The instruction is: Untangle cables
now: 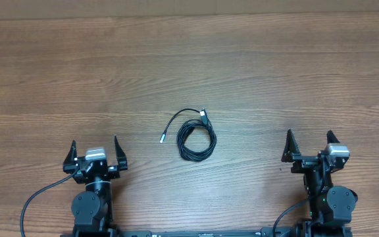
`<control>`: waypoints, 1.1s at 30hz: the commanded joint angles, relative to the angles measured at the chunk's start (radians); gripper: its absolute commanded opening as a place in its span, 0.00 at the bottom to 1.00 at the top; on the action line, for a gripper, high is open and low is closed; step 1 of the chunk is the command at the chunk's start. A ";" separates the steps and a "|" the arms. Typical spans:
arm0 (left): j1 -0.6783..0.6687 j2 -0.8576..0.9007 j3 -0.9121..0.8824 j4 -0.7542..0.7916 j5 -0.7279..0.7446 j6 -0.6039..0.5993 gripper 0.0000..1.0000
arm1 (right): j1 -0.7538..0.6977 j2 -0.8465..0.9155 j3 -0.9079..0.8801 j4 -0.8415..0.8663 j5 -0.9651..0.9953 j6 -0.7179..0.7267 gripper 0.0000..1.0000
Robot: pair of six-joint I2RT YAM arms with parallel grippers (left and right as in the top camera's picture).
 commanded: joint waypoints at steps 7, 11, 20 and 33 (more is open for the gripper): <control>0.004 -0.008 -0.003 0.001 0.004 0.010 0.99 | -0.004 -0.008 -0.011 0.004 0.013 -0.002 1.00; 0.004 -0.008 -0.003 0.001 0.004 0.010 1.00 | -0.004 -0.008 -0.011 0.005 0.013 -0.002 1.00; 0.004 -0.008 -0.003 0.001 0.004 0.011 0.99 | -0.004 -0.008 -0.011 0.005 0.013 -0.002 1.00; 0.005 -0.008 -0.003 0.019 -0.009 0.036 0.99 | -0.003 -0.008 -0.011 0.035 -0.043 -0.001 1.00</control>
